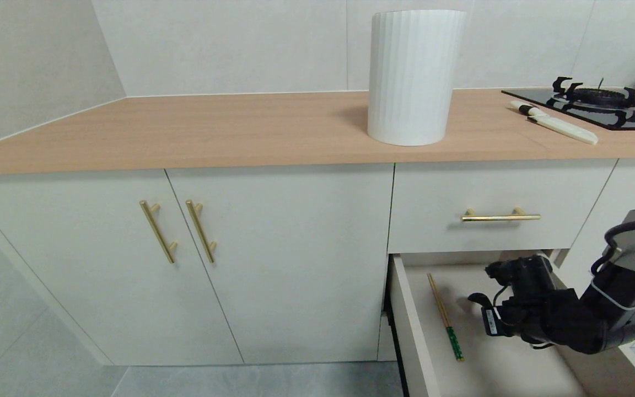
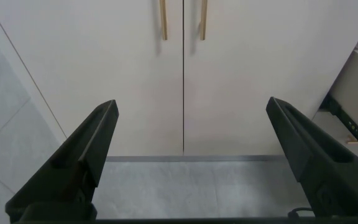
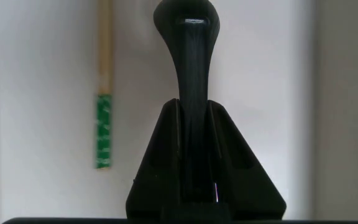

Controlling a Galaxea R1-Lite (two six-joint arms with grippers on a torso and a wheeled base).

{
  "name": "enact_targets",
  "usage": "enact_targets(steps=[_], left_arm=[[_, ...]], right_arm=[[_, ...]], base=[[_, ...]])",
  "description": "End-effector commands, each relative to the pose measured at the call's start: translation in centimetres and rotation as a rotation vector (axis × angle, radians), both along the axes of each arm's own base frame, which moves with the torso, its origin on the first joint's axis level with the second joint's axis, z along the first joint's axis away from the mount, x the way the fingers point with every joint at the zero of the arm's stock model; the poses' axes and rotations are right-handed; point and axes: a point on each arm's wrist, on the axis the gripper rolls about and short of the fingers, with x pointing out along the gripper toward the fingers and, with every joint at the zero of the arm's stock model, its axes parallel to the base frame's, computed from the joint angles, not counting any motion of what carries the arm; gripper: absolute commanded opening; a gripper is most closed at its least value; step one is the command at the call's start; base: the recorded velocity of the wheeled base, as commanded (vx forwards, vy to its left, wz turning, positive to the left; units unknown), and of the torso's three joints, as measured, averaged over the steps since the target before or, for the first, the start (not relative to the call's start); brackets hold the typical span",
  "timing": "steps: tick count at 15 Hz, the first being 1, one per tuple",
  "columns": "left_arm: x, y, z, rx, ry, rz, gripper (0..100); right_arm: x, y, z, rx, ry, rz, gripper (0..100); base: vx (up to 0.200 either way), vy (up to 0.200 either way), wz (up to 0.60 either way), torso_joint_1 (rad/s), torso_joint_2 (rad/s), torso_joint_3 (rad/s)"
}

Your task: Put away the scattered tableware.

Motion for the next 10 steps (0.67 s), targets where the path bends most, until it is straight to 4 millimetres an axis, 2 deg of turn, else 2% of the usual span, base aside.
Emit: enact_targets(steps=[1,6,10], left_arm=[[0.0,0.0,0.0,0.000,0.000,0.000,100],[0.0,0.0,0.0,0.000,0.000,0.001,100],[0.0,0.0,0.0,0.000,0.000,0.001,100]], right_arm=[[0.1,-0.2,-2.1,-0.010,0.052,-0.006,0],[0.9,-0.7,-3.7,-0.022,0.014,-0.004,0],[1.1,-0.7,-4.0,-0.019,-0.010,-0.006,0]], base=[[0.000,0.000,0.00,0.000,0.00,0.000],[0.000,0.000,0.00,0.000,0.00,0.000],[0.000,0.000,0.00,0.000,0.00,0.000]])
